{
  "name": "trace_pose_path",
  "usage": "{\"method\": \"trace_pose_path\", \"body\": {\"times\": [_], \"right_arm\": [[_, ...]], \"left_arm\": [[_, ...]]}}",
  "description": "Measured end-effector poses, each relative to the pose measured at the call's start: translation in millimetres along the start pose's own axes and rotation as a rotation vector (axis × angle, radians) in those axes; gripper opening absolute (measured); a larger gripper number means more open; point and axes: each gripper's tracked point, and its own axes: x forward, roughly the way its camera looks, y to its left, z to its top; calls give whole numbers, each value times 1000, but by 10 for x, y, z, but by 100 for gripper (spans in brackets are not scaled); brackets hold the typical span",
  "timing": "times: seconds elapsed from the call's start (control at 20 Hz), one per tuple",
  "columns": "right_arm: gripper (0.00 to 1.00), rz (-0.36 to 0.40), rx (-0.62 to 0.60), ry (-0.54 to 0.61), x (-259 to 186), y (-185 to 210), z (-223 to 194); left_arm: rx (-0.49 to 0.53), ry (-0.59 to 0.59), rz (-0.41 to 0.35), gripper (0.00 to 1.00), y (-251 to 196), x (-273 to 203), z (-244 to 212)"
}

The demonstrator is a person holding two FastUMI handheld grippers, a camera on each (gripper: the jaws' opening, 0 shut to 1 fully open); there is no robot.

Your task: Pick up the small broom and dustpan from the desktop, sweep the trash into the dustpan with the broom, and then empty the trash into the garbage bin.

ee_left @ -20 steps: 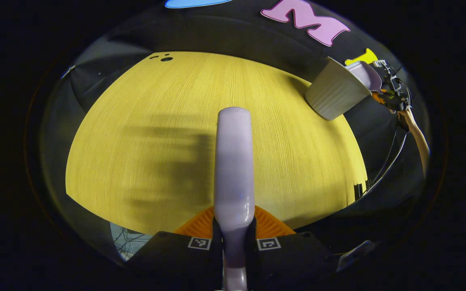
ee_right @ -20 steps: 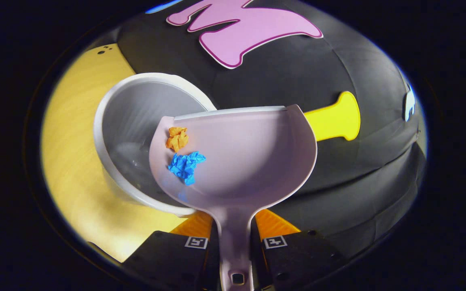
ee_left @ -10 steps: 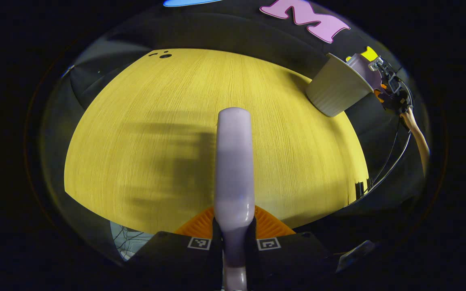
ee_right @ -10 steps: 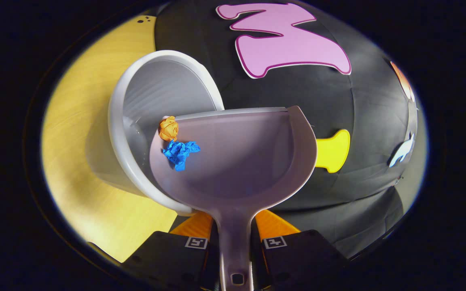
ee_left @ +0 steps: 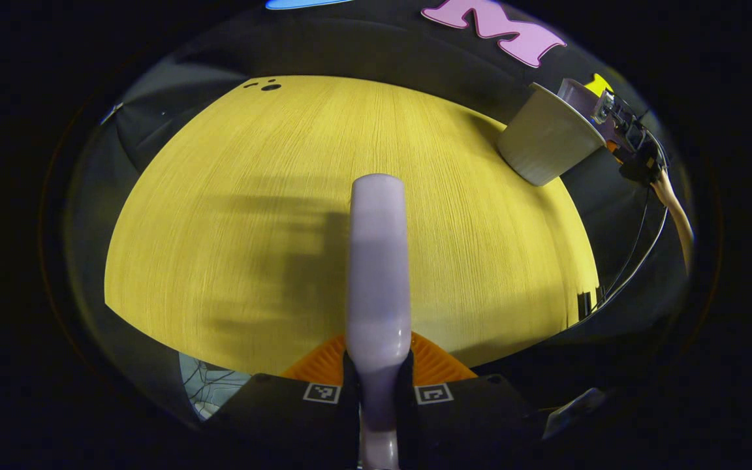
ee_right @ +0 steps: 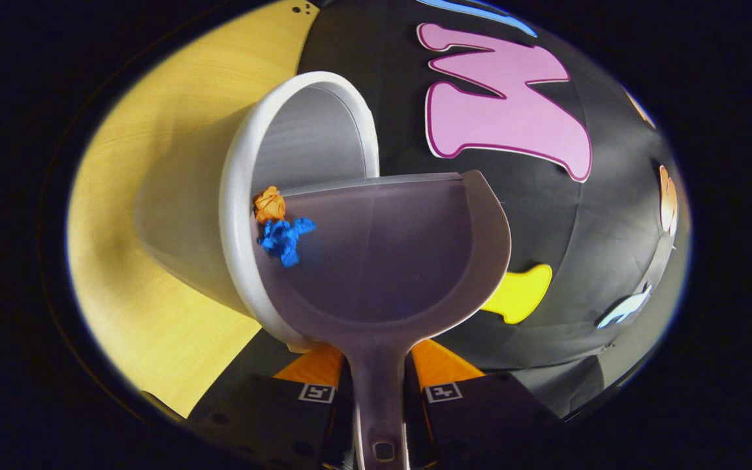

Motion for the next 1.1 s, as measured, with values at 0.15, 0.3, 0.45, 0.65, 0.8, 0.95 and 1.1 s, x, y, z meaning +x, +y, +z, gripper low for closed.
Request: {"method": "trace_pose_path", "body": {"times": [0.15, 0.3, 0.45, 0.65, 0.8, 0.95, 1.1], "right_arm": [[35, 11, 1, -8, 3, 17, 0], [35, 29, 26, -8, -7, 30, -4], [35, 72, 91, -14, -13, 66, 4], [35, 166, 251, 0, -42, 117, 6], [35, 223, 386, 29, -53, 138, -34], [39, 274, 535, 52, -44, 141, -71], [39, 324, 692, 72, -29, 147, -110]], "left_arm": [[-6, -4, 2, 27, -14, 6, -6], [-3, -7, 5, 27, -16, 19, -13], [2, -8, 15, 27, -15, 30, -12], [-5, -26, 17, 27, -79, 18, 35], [-4, -42, 27, 26, -103, -15, 98], [7, -74, 55, 27, -146, -131, 217], [-8, -109, 72, 27, -256, -175, 349]]}}
